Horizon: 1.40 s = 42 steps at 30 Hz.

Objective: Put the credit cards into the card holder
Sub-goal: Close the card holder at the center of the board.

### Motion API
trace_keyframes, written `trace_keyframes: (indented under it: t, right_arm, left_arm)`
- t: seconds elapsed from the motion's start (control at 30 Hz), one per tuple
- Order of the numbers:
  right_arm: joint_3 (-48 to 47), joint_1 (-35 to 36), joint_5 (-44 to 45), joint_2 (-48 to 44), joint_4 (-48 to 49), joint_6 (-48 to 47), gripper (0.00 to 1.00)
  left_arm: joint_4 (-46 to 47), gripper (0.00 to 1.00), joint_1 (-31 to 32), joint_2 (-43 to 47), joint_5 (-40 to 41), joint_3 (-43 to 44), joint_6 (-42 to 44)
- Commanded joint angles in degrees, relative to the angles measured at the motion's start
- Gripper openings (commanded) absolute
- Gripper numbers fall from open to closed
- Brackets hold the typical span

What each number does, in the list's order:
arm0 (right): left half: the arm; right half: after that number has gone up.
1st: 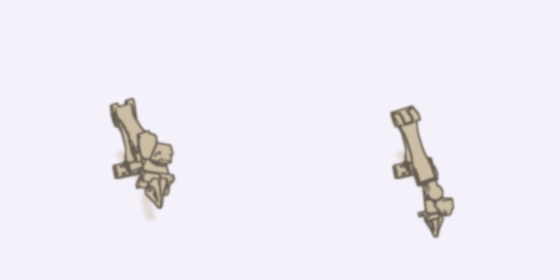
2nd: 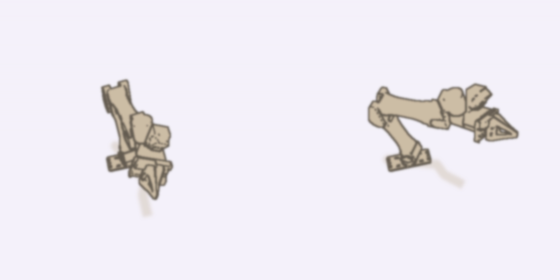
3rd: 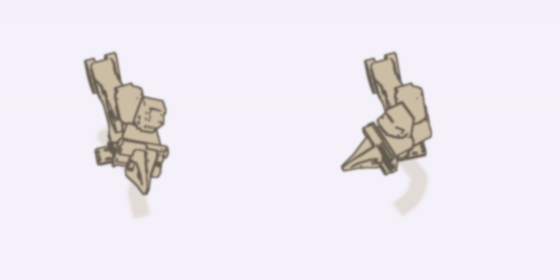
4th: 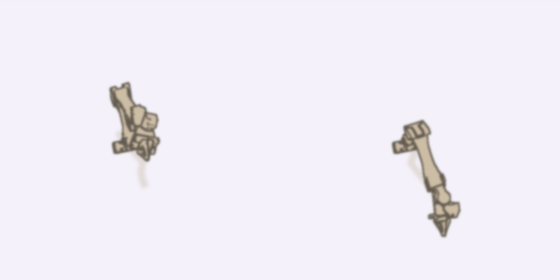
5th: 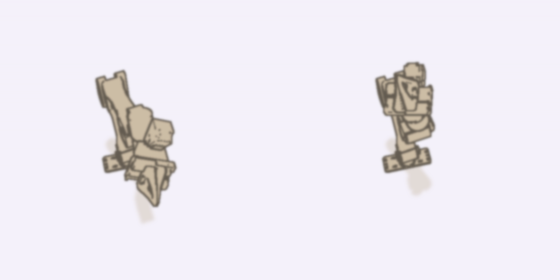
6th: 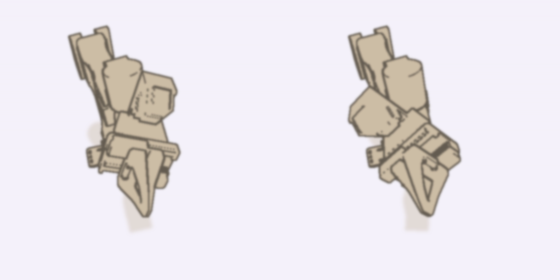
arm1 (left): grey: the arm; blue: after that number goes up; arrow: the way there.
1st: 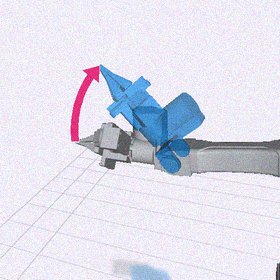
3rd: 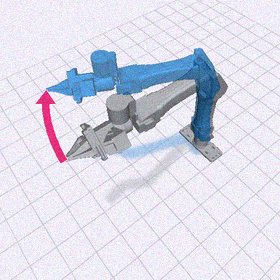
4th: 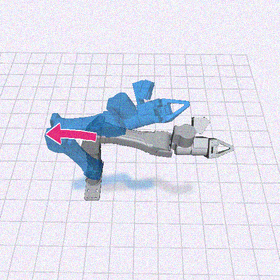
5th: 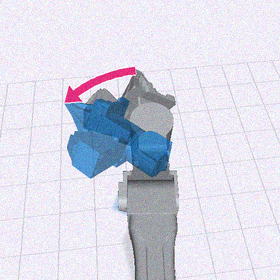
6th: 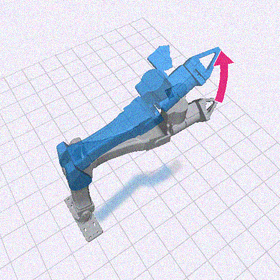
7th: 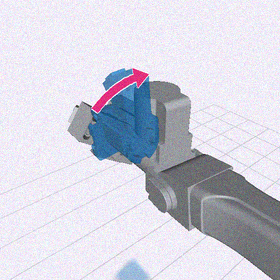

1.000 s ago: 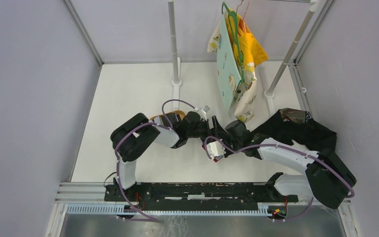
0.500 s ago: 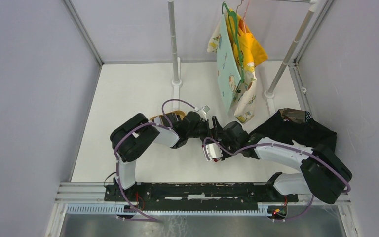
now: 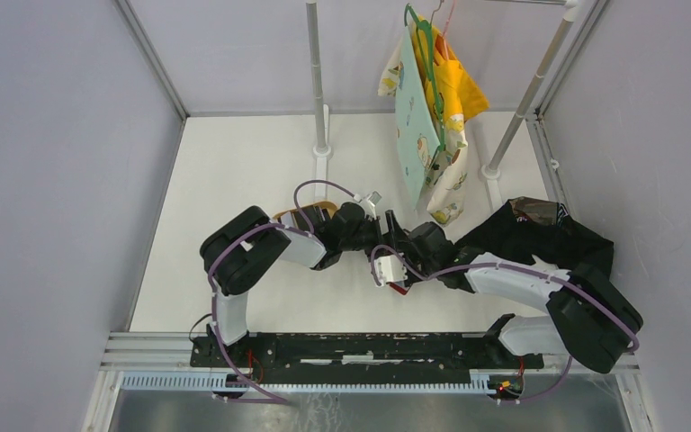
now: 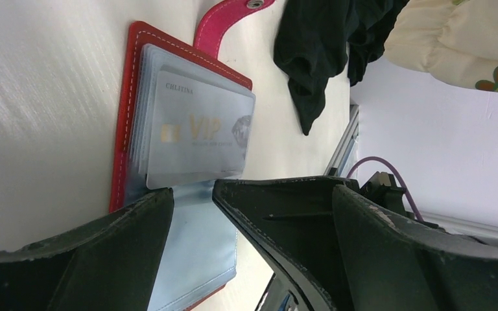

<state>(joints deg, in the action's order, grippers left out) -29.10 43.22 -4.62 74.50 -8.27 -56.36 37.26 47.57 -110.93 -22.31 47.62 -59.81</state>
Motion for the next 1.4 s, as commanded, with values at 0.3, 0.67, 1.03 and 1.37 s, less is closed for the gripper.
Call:
trace_keyframes:
  t: [0.3, 0.67, 1.03, 1.37]
  right_arm:
    - [-5.7, -15.5, -31.4, -18.9, -14.7, -8.8, 0.36]
    - [-5.4, -25.4, -37.3, -14.4, -13.6, -3.7, 0.59]
    - [-6.5, -27.7, -20.7, -3.6, -2.8, 20.8, 0.47]
    - [-9.1, -33.0, -30.0, 7.0, -4.5, 29.9, 0.56]
  left_arm:
    - [-10.6, 1.00, 0.0, 15.6, 8.8, -4.1, 11.1]
    - [-13.3, 1.00, 1.5, 50.8, 24.0, -21.0, 22.7]
    - [-10.1, 0.93, 1.5, 56.4, 22.6, -32.4, 10.6]
    - [-6.0, 0.77, 9.2, 51.5, 32.2, -36.5, -0.3]
